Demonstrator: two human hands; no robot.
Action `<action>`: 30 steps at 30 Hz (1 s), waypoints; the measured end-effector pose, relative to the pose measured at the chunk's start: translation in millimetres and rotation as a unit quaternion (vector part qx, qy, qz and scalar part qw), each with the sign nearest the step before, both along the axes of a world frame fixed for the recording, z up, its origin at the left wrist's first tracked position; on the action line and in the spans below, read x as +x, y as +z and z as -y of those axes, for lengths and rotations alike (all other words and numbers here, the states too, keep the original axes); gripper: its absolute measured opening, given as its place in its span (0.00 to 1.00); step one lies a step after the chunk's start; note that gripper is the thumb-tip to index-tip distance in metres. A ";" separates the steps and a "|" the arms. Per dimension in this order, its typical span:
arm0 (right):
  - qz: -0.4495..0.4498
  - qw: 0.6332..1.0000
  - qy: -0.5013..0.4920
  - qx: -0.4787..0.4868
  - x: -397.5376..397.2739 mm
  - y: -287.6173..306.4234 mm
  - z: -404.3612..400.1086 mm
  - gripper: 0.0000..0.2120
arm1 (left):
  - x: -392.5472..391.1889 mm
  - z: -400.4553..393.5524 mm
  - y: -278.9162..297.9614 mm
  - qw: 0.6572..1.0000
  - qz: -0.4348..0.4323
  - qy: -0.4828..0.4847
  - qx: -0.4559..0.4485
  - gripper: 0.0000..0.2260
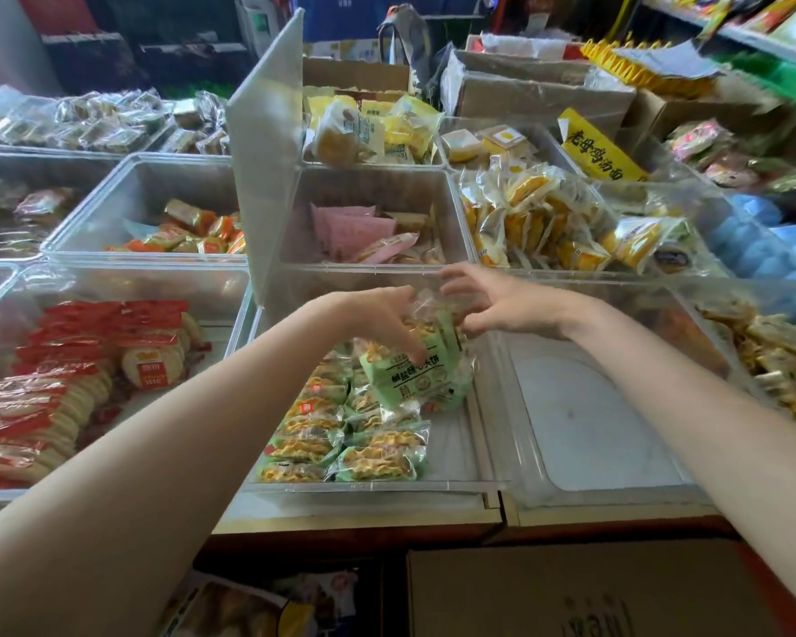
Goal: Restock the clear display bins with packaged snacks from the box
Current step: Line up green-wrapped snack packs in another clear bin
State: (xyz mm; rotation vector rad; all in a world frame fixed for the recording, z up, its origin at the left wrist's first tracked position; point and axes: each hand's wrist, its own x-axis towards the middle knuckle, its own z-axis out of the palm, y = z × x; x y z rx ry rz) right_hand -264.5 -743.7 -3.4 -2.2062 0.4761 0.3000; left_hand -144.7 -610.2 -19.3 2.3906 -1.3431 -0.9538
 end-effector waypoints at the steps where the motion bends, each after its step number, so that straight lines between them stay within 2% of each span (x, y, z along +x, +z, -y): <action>1: -0.028 0.999 0.036 0.008 -5.7 9.5 -3.4 0.37 | -4.4 6.9 1.1 1.000 0.003 -0.008 -0.009 0.40; 4: -0.064 0.981 0.094 -0.160 -10.6 3.4 -13.4 0.49 | -22.7 20.9 -7.4 0.999 0.014 -0.009 -0.042 0.26; 6: -0.057 0.976 0.069 -0.199 -10.7 -12.3 -19.5 0.51 | -32.9 22.7 -23.1 0.998 0.033 0.000 -0.059 0.20; 7: -0.055 0.975 0.061 -0.209 -11.0 -20.3 -21.6 0.51 | -34.7 20.3 -31.0 0.997 0.025 0.014 -0.069 0.20; 9: -0.060 0.972 0.045 -0.221 -10.7 -34.3 -22.3 0.51 | -32.2 5.8 -36.5 0.991 -0.075 0.067 -0.087 0.25; 11: -0.062 0.976 0.025 -0.208 -10.4 -41.7 -22.4 0.51 | -23.5 -13.4 -35.7 0.968 -0.197 0.119 -0.100 0.26; 12: -0.060 0.976 0.024 -0.208 -10.3 -44.1 -22.8 0.51 | -19.3 -21.5 -37.1 0.963 -0.214 0.126 -0.102 0.25; 15: -0.067 0.954 0.077 -0.281 -9.3 -47.7 -31.4 0.42 | -18.7 -37.1 -51.6 0.990 -0.115 0.065 -0.045 0.20; 17: -0.084 0.932 0.087 -0.343 -9.2 -52.0 -40.9 0.36 | -28.1 -39.0 -69.4 0.997 -0.067 0.025 -0.005 0.25; 19: -0.111 0.881 0.094 -0.450 -8.8 -55.6 -50.5 0.33 | -36.4 -37.9 -84.3 1.000 -0.014 0.010 0.006 0.31; 21: -0.121 0.822 0.138 -0.539 -8.4 -57.5 -56.9 0.32 | -41.8 -35.8 -93.0 0.998 0.064 0.003 0.012 0.32; 23: -0.108 0.796 0.195 -0.563 -7.3 -57.9 -59.3 0.31 | -46.3 -33.2 -94.4 0.990 0.138 -0.014 0.038 0.30; 27: -0.079 0.771 0.228 -0.589 -9.2 -55.2 -61.1 0.30 | -46.8 -30.8 -96.0 0.987 0.153 -0.007 0.041 0.27; 30: -0.089 0.799 0.206 -0.558 -14.2 -56.3 -57.0 0.30 | -42.7 -32.0 -94.9 0.989 0.143 -0.001 0.026 0.25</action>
